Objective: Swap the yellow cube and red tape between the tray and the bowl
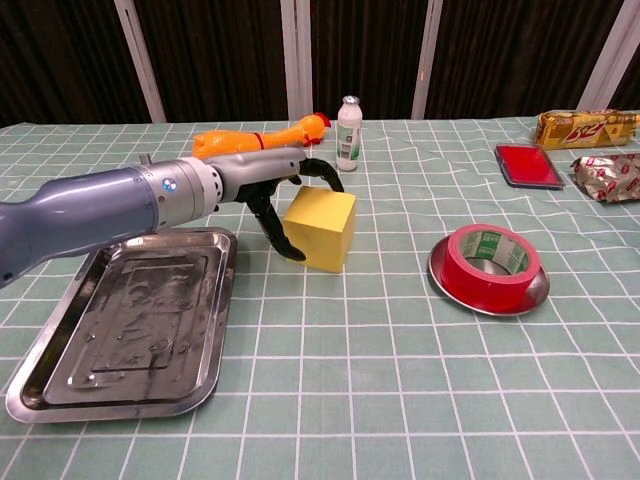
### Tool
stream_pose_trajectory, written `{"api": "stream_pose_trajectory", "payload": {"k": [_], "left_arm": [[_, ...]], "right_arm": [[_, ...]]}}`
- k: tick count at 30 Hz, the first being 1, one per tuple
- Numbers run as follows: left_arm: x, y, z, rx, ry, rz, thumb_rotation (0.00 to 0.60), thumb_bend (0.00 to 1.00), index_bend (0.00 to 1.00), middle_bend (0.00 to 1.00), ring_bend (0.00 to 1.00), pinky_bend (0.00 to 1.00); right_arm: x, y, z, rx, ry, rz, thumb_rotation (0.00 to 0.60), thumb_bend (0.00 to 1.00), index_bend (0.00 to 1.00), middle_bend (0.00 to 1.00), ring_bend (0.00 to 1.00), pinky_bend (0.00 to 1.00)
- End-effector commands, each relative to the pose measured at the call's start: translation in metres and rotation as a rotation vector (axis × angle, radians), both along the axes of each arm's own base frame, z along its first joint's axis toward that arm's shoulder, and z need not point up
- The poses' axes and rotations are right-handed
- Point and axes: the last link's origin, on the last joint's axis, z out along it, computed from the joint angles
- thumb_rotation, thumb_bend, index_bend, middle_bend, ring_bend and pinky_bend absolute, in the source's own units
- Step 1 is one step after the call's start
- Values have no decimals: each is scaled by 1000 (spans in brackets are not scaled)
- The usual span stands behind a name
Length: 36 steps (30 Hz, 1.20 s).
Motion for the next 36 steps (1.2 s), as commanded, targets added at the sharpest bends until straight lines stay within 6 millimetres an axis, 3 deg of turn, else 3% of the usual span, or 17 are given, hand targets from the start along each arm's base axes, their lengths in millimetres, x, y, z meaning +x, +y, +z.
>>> {"api": "stream_pose_trajectory", "payload": {"k": [1,4,8,9,11,14,15,18,22,29,36], "left_arm": [[21,-11,30,-40,-36,-17,600,80,186,0,0,13],[22,-23,79,133,-34,-84,600,75,170,0,0,0],[-8,-56,128,394,61,-90,600,76,150,0,0,0],[-21,-68,139,451,88,-71,600,76,148,0,0,0],[-73,-97,169,573,152,50,600,75,147,0,0,0],[-114,-120,186,616,138,128,600,76,147,0,0,0],[-136,-127,193,626,149,162,600,76,147,0,0,0],[-172,-140,206,659,158,192,600,76,147,0,0,0],[-198,-152,212,734,156,222,600,76,146,0,0,0],[-219,-161,204,675,106,254,600,76,145,0,0,0],[-223,-161,204,690,103,260,600,76,144,0,0,0]], "right_arm": [[0,1,0,5,4,0,600,34,0,0,0,0],[1,2,-2,28,5,1,600,33,0,0,0,0],[3,6,-7,100,-40,-13,600,33,1,0,0,0],[5,6,-8,116,-62,-12,600,33,4,0,0,0],[10,6,-14,158,-104,0,600,34,10,0,0,0],[19,4,-22,188,-136,39,600,34,11,0,0,0],[26,2,-28,215,-162,61,600,33,11,0,0,0],[42,-8,-40,295,-187,95,600,33,11,0,0,0],[69,-32,-50,373,-209,122,600,34,11,0,0,0],[101,-70,-76,457,-225,103,600,33,11,0,0,0],[104,-90,-104,515,-200,49,600,34,11,0,0,0]]}}
